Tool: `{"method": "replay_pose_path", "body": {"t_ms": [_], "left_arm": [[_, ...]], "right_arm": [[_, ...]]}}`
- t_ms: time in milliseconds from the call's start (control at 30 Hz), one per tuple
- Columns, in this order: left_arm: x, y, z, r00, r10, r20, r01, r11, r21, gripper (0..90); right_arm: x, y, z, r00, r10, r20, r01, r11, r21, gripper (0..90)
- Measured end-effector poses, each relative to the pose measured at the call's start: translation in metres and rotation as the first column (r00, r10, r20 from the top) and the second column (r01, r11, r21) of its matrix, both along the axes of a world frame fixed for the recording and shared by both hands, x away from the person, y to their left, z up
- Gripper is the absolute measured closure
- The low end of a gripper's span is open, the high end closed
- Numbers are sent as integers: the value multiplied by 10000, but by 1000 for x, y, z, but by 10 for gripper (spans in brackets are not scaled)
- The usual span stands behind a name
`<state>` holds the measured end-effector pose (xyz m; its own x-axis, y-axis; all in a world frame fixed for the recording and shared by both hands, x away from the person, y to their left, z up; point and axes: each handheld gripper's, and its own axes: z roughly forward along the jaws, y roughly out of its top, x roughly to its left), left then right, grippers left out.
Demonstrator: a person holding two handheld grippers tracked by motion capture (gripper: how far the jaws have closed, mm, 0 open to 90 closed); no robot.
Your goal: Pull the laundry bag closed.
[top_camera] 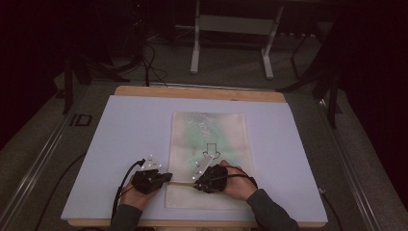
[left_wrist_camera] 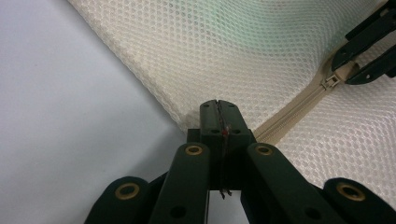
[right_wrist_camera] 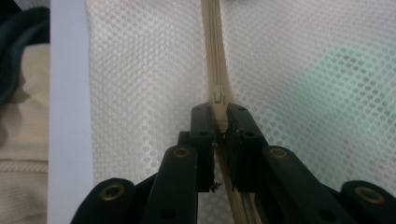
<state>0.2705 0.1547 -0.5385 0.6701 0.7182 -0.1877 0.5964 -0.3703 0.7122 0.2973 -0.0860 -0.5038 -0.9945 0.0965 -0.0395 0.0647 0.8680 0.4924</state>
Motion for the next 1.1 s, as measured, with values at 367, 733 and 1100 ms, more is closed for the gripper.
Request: {"method": "replay_pose_path", "body": {"t_ms": [367, 733, 1100], "left_arm": [[0, 0, 0, 10000, -20, -22, 20, 10000, -2, 896], [0, 1, 0, 10000, -14, -35, 14, 10000, -8, 896], [0, 1, 0, 10000, -3, -50, 3, 10000, -26, 896]], "right_arm": [[-1, -7, 2, 10000, -72, -10, 72, 10000, 14, 824], [-2, -24, -1, 9993, -342, -116, 344, 9993, 150, 824], [-2, -36, -2, 9987, -474, -207, 479, 9986, 232, 824]]}}
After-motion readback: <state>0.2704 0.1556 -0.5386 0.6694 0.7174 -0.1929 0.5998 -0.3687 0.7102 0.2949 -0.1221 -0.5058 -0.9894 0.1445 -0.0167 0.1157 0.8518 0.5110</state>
